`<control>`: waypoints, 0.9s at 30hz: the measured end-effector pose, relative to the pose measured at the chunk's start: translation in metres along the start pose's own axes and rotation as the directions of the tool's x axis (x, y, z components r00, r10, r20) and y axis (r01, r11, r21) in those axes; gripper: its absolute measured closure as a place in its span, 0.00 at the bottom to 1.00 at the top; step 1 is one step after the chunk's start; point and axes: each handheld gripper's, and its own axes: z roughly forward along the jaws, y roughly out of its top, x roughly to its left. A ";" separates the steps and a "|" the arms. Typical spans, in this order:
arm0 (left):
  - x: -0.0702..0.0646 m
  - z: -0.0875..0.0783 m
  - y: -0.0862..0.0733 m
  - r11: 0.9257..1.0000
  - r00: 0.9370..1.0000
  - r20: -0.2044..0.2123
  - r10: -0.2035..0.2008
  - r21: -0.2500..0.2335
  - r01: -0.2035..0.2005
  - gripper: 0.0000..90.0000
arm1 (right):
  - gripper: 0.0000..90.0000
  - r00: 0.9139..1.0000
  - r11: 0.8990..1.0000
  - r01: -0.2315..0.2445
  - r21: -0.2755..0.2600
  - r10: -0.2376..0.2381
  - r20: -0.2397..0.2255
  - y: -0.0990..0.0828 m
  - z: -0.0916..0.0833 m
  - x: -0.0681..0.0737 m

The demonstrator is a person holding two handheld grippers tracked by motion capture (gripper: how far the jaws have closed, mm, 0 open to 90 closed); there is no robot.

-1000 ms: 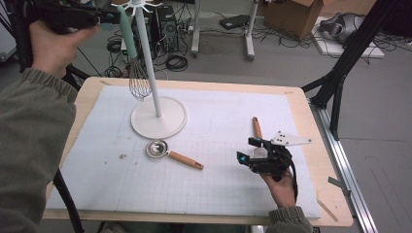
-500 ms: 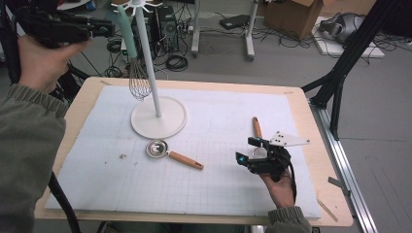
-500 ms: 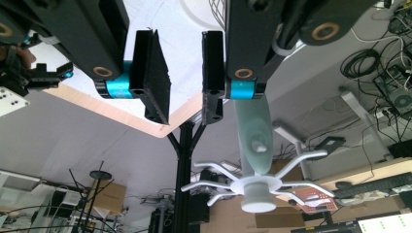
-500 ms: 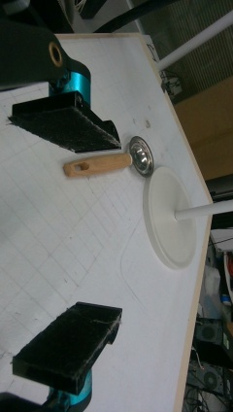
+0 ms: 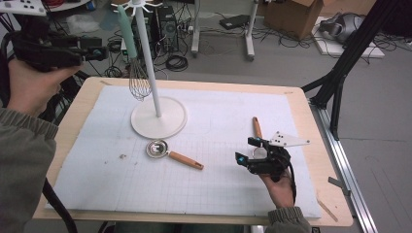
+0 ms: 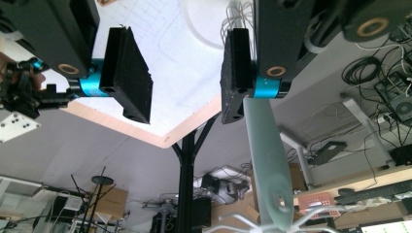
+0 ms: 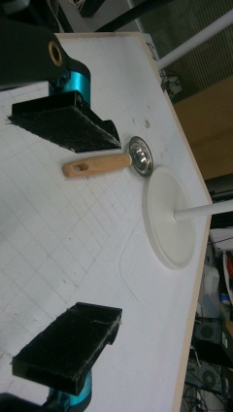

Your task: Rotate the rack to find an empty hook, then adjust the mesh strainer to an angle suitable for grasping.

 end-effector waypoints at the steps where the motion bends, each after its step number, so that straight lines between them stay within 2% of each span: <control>1: 0.000 -0.001 -0.001 1.000 1.000 0.000 0.001 0.002 -0.001 0.60 | 0.20 1.000 1.000 0.000 0.002 0.000 -0.002 0.000 0.000 0.000; 6: 0.000 -0.004 -0.011 1.000 1.000 0.006 0.001 0.002 -0.001 0.56 | 0.20 1.000 1.000 0.000 0.004 0.000 0.000 0.000 0.001 0.000; 12: 0.001 0.000 -0.026 1.000 1.000 0.020 -0.008 0.023 0.007 0.50 | 0.20 1.000 1.000 -0.010 0.028 0.010 -0.004 -0.003 0.006 -0.001; 17: 0.000 0.004 -0.039 0.999 0.999 0.029 -0.017 0.027 0.016 0.46 | 0.20 1.000 0.999 0.001 0.033 -0.001 -0.003 -0.004 0.006 -0.001; 20: -0.001 0.004 -0.046 1.000 0.999 0.033 -0.011 0.029 0.010 0.45 | 0.20 1.000 0.999 0.001 0.038 -0.001 -0.008 -0.004 0.006 0.000; 27: -0.003 0.004 -0.065 0.999 0.999 0.028 -0.025 0.031 0.024 0.42 | 0.20 1.000 0.999 0.010 0.050 -0.009 -0.012 -0.004 0.008 0.001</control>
